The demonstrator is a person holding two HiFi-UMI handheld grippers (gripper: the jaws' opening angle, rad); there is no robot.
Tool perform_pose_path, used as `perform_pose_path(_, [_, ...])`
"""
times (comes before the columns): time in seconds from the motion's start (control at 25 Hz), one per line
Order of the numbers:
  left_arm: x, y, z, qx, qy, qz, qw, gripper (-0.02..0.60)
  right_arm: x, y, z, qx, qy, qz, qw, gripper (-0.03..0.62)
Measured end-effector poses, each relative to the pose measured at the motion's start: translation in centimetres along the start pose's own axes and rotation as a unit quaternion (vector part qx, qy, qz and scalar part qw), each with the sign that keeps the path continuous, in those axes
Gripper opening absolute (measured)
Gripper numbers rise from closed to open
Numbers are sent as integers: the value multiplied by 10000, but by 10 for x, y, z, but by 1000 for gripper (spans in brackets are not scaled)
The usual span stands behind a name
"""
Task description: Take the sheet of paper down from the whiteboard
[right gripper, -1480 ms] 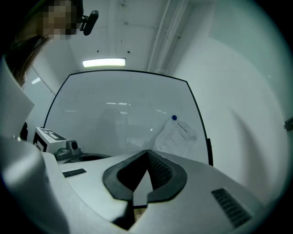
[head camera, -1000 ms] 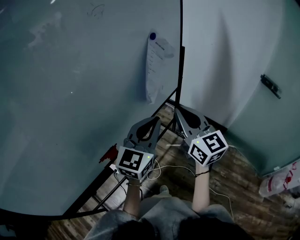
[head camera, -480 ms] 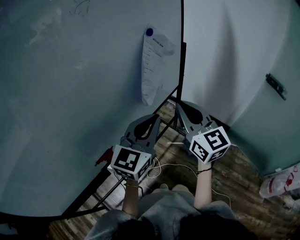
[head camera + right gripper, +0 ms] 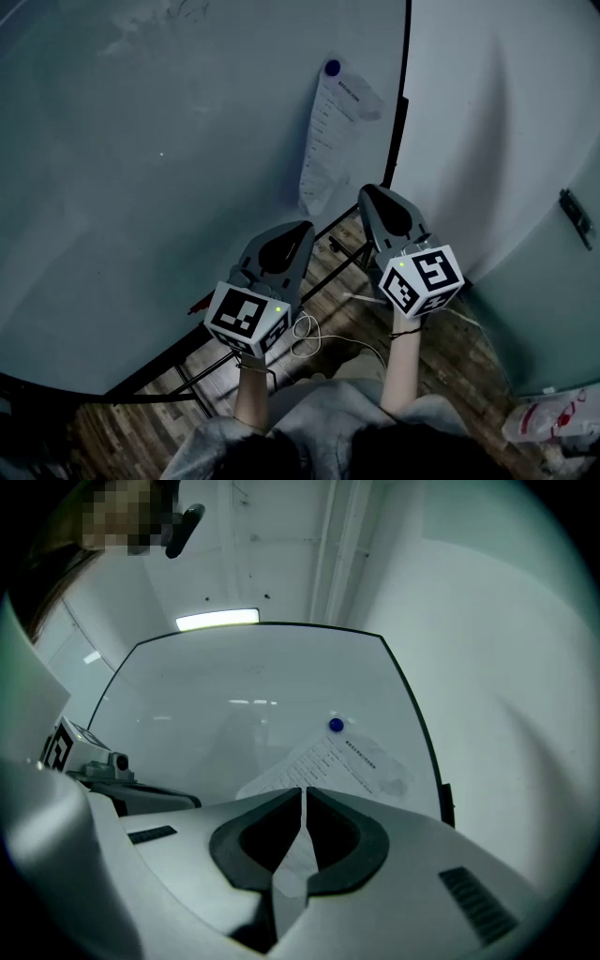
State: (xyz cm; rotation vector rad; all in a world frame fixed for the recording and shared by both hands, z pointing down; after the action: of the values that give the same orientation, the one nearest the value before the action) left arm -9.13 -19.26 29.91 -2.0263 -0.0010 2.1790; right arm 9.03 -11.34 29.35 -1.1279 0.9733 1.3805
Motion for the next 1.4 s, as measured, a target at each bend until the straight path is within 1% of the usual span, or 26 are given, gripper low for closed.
perform_pose_path(0.08, [7,0,-3,253,20,-42,9997,6,3,-5,-10,237,-29,-33,9997,2])
perform_pose_path(0.2, [15,-2,-7,733,87,-96,9972,6,9,-14,-25,597,-13,-11,9982,2])
perform_pose_path(0.32, [16,-6,-9,1230,339,-250,9915,6,13,-24,-36,942,-44,-5,9955,2])
perform_pose_path(0.4, [16,-8,-13,1491,462,-350,9871,6,14,-33,-42,1101,-117,-39,9938,2])
perform_pose_path(0.6, [17,-13,-24,2009,486,-357,9778,6,14,-49,-59,1537,-162,-152,9879,2])
perform_pose_path(0.8, [16,-18,-35,2556,522,-402,9645,8,18,-61,-72,1965,-218,-68,9802,2])
perform_pose_path(0.96, [14,-22,-39,3031,540,-368,9507,9,21,-71,-79,2244,-245,104,9741,2])
perform_pose_path(1.12, [8,-28,-39,3455,594,-229,9362,17,23,-83,-82,2390,-295,129,9705,3])
perform_pose_path(1.28, [8,-32,-37,3769,644,-155,9239,28,26,-85,-88,2569,-329,217,9656,3])
perform_pose_path(1.4, [13,-29,-40,3882,589,-130,9196,43,32,-87,-96,2647,-414,416,9626,3])
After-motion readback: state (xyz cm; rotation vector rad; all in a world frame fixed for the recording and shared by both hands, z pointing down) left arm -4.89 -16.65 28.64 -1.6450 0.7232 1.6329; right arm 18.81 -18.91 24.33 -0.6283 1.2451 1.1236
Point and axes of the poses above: the fingertips, and each gripper's own axes: z backward along the fingers, y to its left, x out of its top, the point moved 9 cm from there along z, backward along the fingers, and after that the axes turned 5 degrees about -x, right-handed, at the moved point
